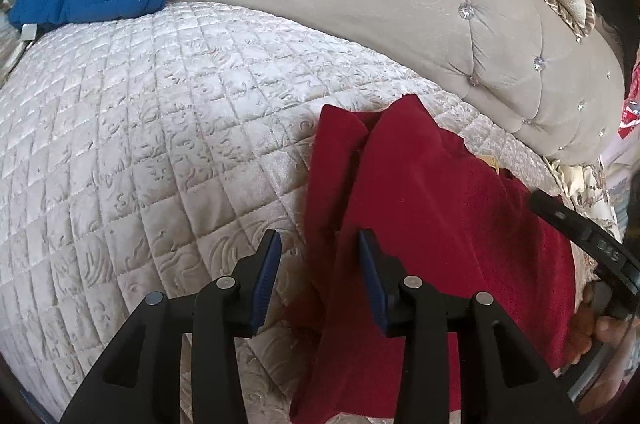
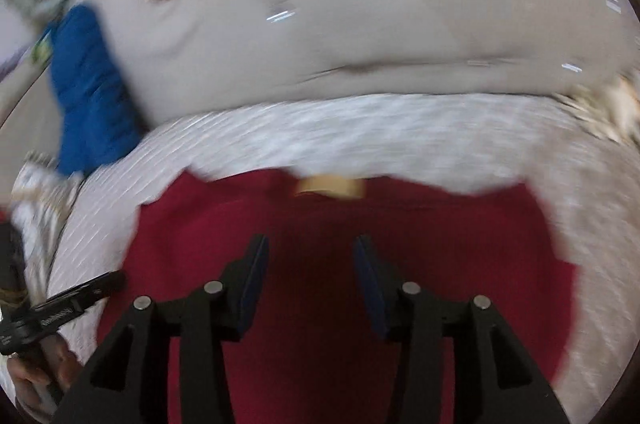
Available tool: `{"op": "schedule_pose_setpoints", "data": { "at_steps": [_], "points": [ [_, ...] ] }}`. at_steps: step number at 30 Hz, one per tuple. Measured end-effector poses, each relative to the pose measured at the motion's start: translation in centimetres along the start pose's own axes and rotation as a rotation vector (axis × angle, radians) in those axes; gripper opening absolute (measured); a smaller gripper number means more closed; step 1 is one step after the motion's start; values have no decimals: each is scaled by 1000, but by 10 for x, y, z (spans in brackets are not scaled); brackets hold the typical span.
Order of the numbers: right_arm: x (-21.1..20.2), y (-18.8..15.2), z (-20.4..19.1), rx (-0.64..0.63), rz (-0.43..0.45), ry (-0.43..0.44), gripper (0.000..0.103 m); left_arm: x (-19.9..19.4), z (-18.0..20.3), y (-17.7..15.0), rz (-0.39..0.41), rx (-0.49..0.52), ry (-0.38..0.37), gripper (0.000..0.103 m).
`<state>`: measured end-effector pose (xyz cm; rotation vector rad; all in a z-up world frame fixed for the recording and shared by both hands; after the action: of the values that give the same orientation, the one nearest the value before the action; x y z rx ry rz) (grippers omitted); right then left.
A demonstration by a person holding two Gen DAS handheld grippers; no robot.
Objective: Fold small clothes
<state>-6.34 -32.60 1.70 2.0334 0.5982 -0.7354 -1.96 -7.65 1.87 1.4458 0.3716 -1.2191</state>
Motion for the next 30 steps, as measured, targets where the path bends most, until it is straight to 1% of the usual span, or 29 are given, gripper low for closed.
{"op": "schedule_pose_setpoints", "data": {
  "at_steps": [2,5,6,8,9,10,15,19,21,22,25,27,28,30],
  "points": [
    [20,-1,-26,-32,-19,10,47,0,0,0,0,1,-3,19],
    [49,-2,-52,-37,-49,22,47,1,0,-1,-7,6,-1,19],
    [57,-3,-58,-47,-54,16,47,2,0,-1,-9,11,-1,19],
    [81,-5,-66,-86,-72,-38,47,3,-1,-1,-12,13,-1,20],
    [90,-5,-66,-85,-82,-55,48,3,-1,-1,-12,11,-2,20],
    [91,-3,-64,-79,-70,-55,49,3,-2,-1,-13,11,-3,20],
    [79,2,-68,-64,-81,-70,48,0,-1,0,-11,13,-6,20],
    [60,-2,-84,-81,-85,-4,48,-4,-1,-2,-2,10,-2,20],
    [60,-4,-97,-113,-96,9,48,-4,-2,-3,-2,3,-5,20],
    [62,-7,-106,-148,-104,4,48,-5,-3,-4,-4,-1,-6,21],
    [73,-15,-123,-246,-114,-44,48,-5,-6,-6,-12,-12,-12,22],
    [87,-18,-130,-323,-111,-128,48,-5,-9,-6,-13,-17,-12,22],
    [94,-16,-131,-333,-109,-153,48,-5,-10,-6,-15,-18,-9,22],
    [102,-9,-127,-315,-91,-178,48,-5,-13,-6,-20,-24,-4,22]
  ]
}}
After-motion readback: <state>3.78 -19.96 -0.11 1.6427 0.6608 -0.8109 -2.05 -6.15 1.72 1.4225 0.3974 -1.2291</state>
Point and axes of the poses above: each gripper's, at about its wrist camera, not at the fingertips, and x roughly the way its jaws point, z to its right, y to its top, the point moved 5 cm from there along x, roughly the way its jaws point, and after that the axes turned 13 degrees about x, right-handed, at the moved point
